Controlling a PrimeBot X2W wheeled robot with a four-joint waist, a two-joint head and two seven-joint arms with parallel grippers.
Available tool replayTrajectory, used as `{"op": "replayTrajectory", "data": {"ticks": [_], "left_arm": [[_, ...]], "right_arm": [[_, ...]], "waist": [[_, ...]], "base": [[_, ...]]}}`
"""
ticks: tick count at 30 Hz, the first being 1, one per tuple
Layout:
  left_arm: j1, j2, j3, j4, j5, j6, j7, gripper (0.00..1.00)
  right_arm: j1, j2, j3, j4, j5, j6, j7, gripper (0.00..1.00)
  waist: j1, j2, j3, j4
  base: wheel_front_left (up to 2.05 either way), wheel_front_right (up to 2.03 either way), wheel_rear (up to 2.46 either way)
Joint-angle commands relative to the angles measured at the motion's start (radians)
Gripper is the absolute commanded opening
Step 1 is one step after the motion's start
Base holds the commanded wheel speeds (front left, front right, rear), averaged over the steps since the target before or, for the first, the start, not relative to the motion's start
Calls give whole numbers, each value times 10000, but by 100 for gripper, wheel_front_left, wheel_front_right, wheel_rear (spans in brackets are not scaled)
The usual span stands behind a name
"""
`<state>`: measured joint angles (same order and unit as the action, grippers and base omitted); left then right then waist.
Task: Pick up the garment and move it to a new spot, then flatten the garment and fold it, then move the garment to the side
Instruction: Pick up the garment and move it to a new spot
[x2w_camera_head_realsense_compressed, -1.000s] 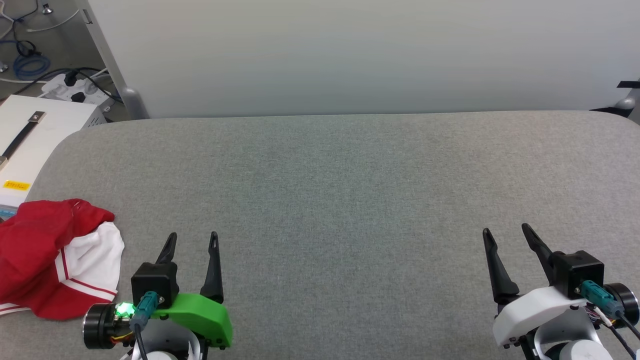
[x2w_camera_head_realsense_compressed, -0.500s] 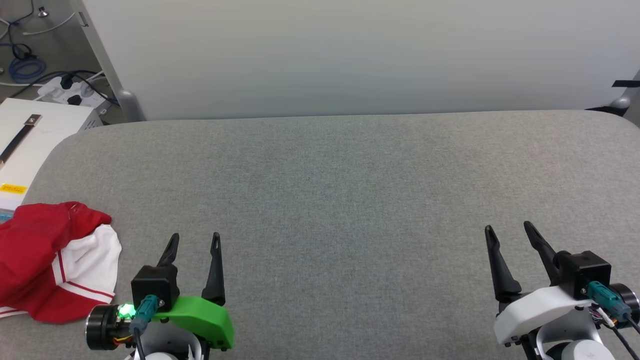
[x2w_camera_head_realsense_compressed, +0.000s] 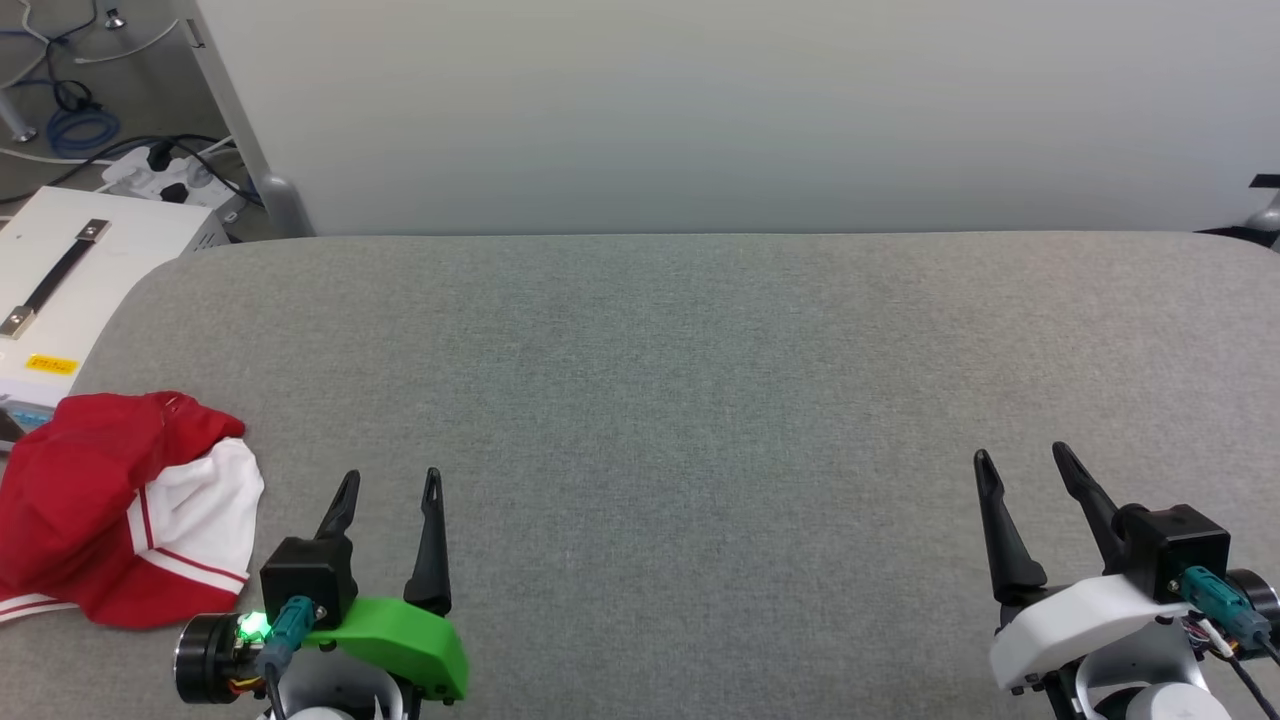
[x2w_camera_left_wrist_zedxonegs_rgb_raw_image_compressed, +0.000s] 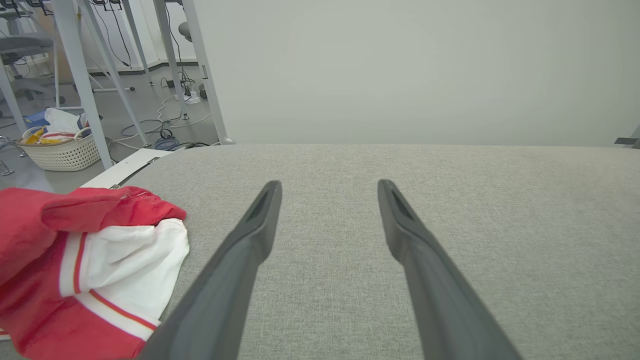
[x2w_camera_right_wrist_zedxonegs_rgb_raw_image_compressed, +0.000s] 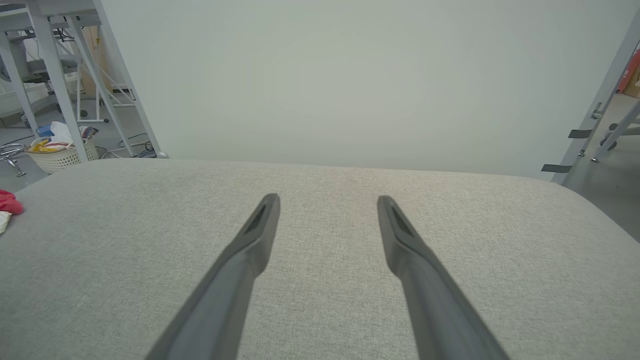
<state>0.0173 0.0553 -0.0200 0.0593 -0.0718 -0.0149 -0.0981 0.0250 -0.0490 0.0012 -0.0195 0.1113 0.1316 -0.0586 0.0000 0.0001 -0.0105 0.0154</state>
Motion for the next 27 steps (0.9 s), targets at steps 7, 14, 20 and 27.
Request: {"op": "replayTrajectory", "data": {"ticks": [7, 14, 20, 27], "left_arm": [[-243, 28, 189, 84, -140, -128, -236, 100], [-208, 82, 423, 99, -228, -176, -378, 100], [-239, 106, 602, 113, -304, -228, -502, 100], [-225, 111, 800, 120, -339, -238, -649, 100]], "right_arm": [[106, -7, 178, -218, -134, -4, -31, 100], [77, -17, 439, -305, -315, -5, -26, 100], [27, -48, 691, -388, -331, -5, -65, 100], [-48, -110, 1011, -449, -296, -6, -95, 100]], "waist": [[0, -1, -12, 756], [0, -1, -38, 1546], [0, -1, -21, 2333], [0, -1, -23, 3251]], "base": [[0, 0, 0], [0, 0, 0], [0, 0, 0], [0, 0, 0]]}}
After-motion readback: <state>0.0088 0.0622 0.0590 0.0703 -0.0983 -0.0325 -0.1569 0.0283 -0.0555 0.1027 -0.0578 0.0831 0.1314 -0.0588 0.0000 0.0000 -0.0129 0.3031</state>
